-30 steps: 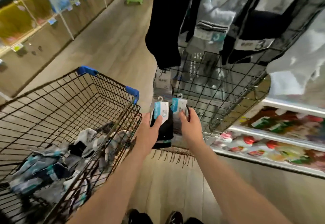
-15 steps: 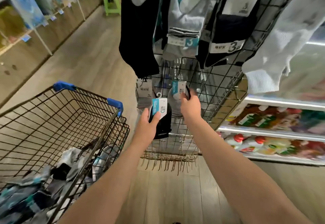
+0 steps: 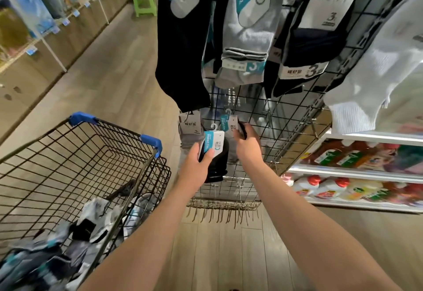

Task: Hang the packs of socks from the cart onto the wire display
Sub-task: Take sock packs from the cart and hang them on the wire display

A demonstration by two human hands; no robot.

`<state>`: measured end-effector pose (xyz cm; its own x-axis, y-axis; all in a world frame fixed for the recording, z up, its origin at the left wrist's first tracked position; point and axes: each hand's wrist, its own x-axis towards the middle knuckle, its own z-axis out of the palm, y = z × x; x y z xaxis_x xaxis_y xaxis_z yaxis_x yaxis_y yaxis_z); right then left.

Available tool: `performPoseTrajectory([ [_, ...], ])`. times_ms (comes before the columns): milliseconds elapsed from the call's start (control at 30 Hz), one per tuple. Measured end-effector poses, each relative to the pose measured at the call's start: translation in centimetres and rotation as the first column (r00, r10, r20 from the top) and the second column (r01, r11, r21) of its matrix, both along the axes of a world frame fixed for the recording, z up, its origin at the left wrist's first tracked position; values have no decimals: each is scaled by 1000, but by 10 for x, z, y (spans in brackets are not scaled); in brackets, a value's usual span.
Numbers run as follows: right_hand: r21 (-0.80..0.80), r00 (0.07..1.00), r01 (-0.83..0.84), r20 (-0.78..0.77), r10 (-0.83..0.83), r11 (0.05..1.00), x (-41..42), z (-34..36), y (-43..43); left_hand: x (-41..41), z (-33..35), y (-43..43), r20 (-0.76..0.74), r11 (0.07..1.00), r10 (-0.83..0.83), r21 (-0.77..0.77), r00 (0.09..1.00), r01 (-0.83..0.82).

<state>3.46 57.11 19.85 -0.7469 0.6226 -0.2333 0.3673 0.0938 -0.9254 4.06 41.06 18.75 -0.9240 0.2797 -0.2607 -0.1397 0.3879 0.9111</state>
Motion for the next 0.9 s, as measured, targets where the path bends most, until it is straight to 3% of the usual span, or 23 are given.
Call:
performPoseTrajectory([
  [233,-54,999,-24,40,26,998,-2,1,-4,-4,1,8,-18,1000,-25,14,1000,25],
  [400,-29,994,91,-51,-93,995,24,14,-10,-2,6,8,-20,999,-48,24,999,49],
  [467,-53,994,34,-102,-39,998,43,18,-17,-1,7,6,-22,998,-58,12,998,59],
  [567,-150,976,-185,-141,164,971,65,22,-27,1,9,5,-6,995,-102,19,995,102],
  [633,-122,972,-219,-114,206,968,71,24,-31,4,14,5,2,989,-144,35,990,144],
  [767,17,984,-169,-59,170,985,71,30,-30,7,21,4,17,984,-175,44,984,174],
  [900,107,1000,12,-16,-10,994,63,35,-20,2,28,0,-23,992,-111,61,994,112],
])
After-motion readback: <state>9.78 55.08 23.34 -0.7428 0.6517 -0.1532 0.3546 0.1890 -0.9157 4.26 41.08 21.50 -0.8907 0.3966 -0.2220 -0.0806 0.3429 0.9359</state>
